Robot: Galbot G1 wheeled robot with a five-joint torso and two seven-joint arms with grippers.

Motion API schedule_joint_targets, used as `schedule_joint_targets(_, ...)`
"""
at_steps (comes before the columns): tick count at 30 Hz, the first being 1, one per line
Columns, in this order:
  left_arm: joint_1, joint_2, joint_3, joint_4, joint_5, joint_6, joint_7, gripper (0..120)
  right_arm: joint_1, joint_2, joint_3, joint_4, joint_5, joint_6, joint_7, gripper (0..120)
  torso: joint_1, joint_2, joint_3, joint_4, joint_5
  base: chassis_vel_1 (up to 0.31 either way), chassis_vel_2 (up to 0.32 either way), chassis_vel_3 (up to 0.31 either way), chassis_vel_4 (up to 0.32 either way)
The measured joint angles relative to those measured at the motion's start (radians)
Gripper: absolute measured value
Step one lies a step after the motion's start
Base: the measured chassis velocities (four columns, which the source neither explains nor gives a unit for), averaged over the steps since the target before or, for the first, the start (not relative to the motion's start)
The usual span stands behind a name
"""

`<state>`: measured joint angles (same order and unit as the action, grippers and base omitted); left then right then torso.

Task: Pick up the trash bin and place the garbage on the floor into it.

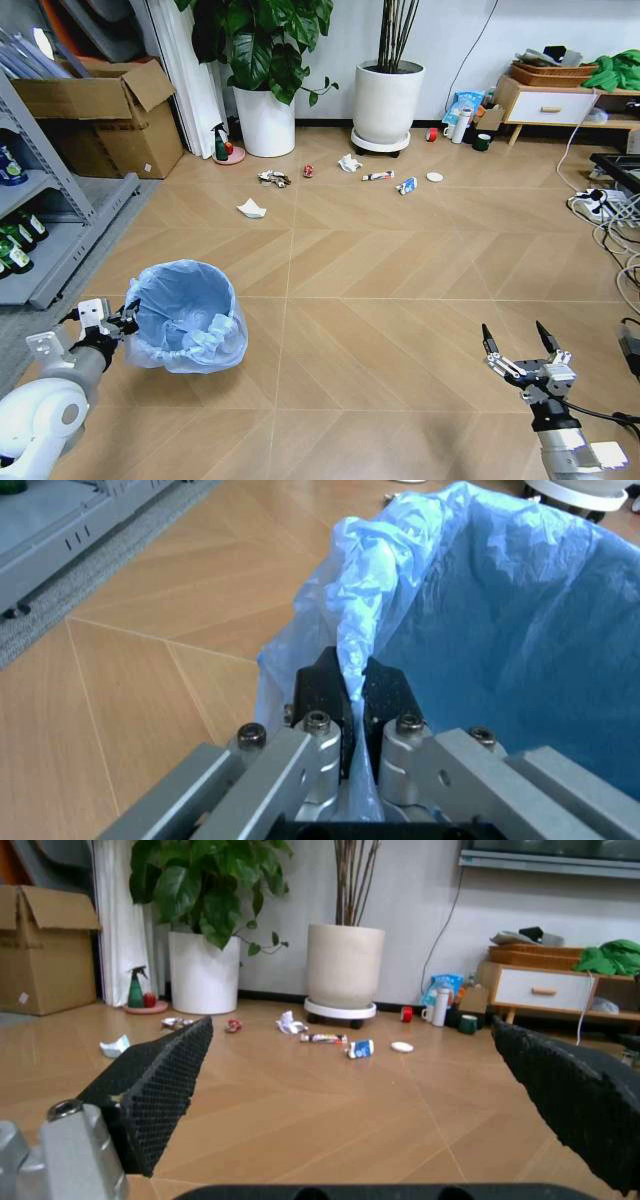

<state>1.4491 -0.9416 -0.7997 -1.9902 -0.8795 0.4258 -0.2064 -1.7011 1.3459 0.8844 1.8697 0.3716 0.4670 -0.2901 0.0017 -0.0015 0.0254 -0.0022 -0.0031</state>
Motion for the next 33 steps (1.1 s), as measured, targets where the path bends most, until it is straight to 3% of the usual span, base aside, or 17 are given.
schedule_joint_targets(15, 0.024, -0.022, 0.008, -0.031, 0.018, 0.009, -0.017, 0, 0.001, 0.001, -0.001, -0.006, 0.003, 0.015, -0.008, 100, 0.000, 0.000, 0.000, 0.0000, 0.0000, -0.047, 0.060, 0.032, -0.071)
schedule_joint_targets(33, 0.017, -0.015, 0.014, -0.025, 0.014, 0.011, -0.016, 0, -0.003, 0.007, 0.003, 0.004, 0.002, 0.020, -0.008, 100, 0.000, 0.000, 0.000, -0.0001, -0.0001, -0.130, 0.128, 0.146, -0.125)
